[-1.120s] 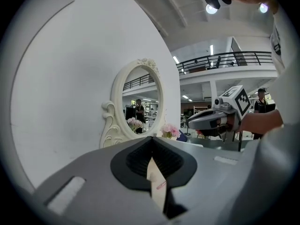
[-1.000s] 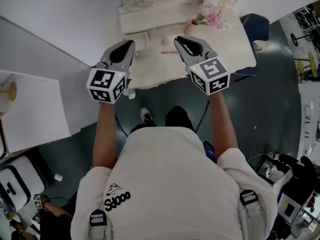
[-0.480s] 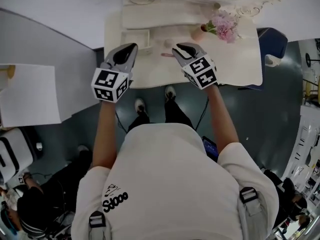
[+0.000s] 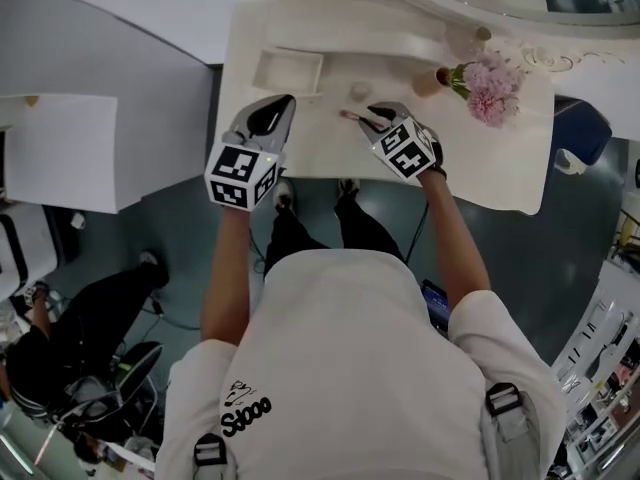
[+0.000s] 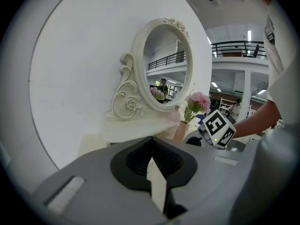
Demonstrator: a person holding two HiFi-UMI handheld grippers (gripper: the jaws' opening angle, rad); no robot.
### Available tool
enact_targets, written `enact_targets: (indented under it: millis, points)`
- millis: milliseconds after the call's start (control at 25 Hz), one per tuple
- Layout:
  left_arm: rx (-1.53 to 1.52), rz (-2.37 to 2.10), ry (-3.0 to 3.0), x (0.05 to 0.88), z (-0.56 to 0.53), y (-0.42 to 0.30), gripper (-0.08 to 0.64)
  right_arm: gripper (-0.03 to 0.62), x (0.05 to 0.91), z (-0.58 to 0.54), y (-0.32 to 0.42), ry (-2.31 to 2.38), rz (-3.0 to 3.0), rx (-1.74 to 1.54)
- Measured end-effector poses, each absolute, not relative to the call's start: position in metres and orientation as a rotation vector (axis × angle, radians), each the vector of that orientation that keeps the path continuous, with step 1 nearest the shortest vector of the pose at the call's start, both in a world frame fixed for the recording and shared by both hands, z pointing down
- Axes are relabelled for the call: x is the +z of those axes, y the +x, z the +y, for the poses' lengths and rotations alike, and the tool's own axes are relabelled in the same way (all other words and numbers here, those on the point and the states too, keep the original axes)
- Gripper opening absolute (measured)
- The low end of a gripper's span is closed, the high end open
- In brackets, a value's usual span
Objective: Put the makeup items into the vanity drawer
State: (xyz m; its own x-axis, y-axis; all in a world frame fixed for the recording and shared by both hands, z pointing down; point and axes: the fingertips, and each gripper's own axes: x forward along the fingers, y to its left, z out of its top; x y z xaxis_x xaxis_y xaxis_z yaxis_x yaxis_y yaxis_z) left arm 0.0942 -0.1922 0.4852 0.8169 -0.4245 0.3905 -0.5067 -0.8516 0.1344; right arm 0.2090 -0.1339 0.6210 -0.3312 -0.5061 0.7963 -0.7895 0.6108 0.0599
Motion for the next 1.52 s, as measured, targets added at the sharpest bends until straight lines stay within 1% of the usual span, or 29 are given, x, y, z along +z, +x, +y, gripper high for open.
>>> enact_targets:
  millis: [280, 600, 680, 760, 800, 1000, 1200, 1520]
  points:
    - [0.538, -0.823, 2.686, 0.505, -0.188, 0.089, 0.015, 0.118, 0.669, -0.13, 0.208, 0.876, -1.986, 0.471]
    - [0.536, -0.899, 2.658, 0.5, -0.186, 0.073, 0.015, 0.113, 0.676, -0.129, 0.212, 0.882, -2.0, 0.543]
    - [0.533, -0.904, 2.655, 0.498, -0.187, 0.069, 0.015, 0.106, 0.676, -0.128, 0.211, 0.891, -1.988, 0.544]
    - [0.542, -0.896, 2.663, 0.497, -0.186, 0.067, 0.015, 0.062, 0.676, -0.129, 0.209, 0.895, -1.978, 0.522]
    - [0.551, -0.889, 2.67, 0.496, -0.185, 0.065, 0.015, 0.051, 0.676, -0.129, 0.207, 0.897, -1.974, 0.504]
    - [0.551, -0.881, 2.694, 0.489, -0.187, 0.055, 0.015, 0.048, 0.676, -0.126, 0.209, 0.916, -1.944, 0.499]
    - [0.519, -0.872, 2.704, 0.483, -0.193, 0.041, 0.015, 0.048, 0.659, -0.129, 0.206, 0.967, -1.918, 0.501]
    - [0.498, -0.834, 2.711, 0.48, -0.205, 0.013, 0.016, 0.048, 0.593, -0.165, 0.171, 1.087, -2.007, 0.469]
